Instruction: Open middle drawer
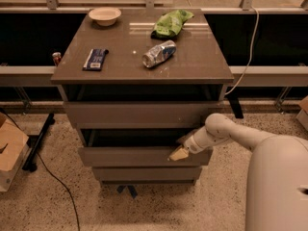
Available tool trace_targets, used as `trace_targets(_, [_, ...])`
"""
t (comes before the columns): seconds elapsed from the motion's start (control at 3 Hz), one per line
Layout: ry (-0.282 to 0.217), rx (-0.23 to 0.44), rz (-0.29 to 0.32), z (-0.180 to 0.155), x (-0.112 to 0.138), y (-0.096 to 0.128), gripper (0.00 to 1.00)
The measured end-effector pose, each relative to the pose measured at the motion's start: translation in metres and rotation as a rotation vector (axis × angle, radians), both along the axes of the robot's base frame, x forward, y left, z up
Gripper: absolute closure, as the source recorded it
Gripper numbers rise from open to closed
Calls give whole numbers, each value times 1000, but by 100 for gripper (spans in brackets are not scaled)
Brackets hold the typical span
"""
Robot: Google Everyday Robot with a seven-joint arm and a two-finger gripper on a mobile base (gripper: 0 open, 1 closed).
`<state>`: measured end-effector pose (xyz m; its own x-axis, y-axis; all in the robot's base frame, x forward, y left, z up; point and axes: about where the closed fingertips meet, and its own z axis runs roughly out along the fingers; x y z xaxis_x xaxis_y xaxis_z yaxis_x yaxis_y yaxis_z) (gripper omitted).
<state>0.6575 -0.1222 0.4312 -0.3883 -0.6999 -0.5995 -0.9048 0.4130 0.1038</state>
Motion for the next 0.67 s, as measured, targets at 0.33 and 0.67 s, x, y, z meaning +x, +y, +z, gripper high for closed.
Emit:
trace_targets(0.33, [1, -12, 6, -1, -2, 0, 0])
trace_targets(0.67, [4, -38, 19, -4, -6, 0, 0])
